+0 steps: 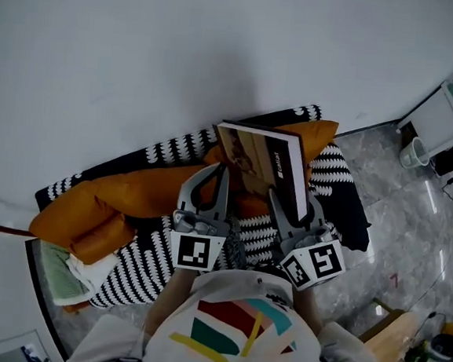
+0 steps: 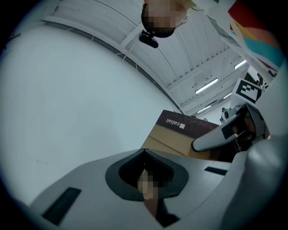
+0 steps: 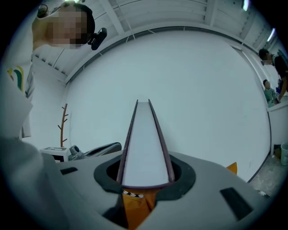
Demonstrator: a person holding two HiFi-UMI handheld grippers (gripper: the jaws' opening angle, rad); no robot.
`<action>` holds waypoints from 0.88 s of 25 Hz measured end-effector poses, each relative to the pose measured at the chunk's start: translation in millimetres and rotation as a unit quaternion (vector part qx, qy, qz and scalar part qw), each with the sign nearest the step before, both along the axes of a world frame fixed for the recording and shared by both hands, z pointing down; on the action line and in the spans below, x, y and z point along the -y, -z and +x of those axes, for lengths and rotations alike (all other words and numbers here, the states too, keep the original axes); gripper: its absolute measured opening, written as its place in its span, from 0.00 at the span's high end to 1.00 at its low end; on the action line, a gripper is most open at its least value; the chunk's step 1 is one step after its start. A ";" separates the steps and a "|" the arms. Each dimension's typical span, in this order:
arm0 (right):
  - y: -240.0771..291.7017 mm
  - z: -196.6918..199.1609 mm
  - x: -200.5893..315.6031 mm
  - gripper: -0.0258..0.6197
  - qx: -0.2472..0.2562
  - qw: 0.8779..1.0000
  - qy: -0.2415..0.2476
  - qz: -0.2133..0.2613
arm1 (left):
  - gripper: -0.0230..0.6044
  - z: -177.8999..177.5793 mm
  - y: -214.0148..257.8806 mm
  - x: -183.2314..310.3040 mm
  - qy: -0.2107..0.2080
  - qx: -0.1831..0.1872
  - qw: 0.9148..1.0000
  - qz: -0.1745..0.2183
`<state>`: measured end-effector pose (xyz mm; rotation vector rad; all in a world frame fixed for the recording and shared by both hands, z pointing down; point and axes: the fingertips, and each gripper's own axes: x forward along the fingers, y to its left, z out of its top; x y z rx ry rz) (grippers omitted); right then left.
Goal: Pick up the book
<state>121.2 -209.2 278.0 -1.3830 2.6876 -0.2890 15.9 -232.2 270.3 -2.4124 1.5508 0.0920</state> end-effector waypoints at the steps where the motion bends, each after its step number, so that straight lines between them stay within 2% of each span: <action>1: 0.5 -0.3 -1.3 0.72 0.006 1.000 0.002 -0.002 | 0.96 0.6 1.2 -0.2 -0.001 -0.007 1.000 -0.001; 3: 0.6 -1.1 -2.7 0.72 0.017 1.000 0.008 -0.005 | 0.96 2.9 3.1 0.5 -0.003 -0.015 1.000 0.001; 14: -1.4 -2.5 -1.7 0.72 0.024 0.999 0.024 -0.010 | 0.96 2.0 -2.4 -3.6 0.013 0.001 1.000 -0.011; 22: -0.7 -4.3 1.1 0.72 0.019 0.999 0.030 -0.007 | 0.96 -7.6 7.0 -3.1 0.031 -0.015 0.999 0.006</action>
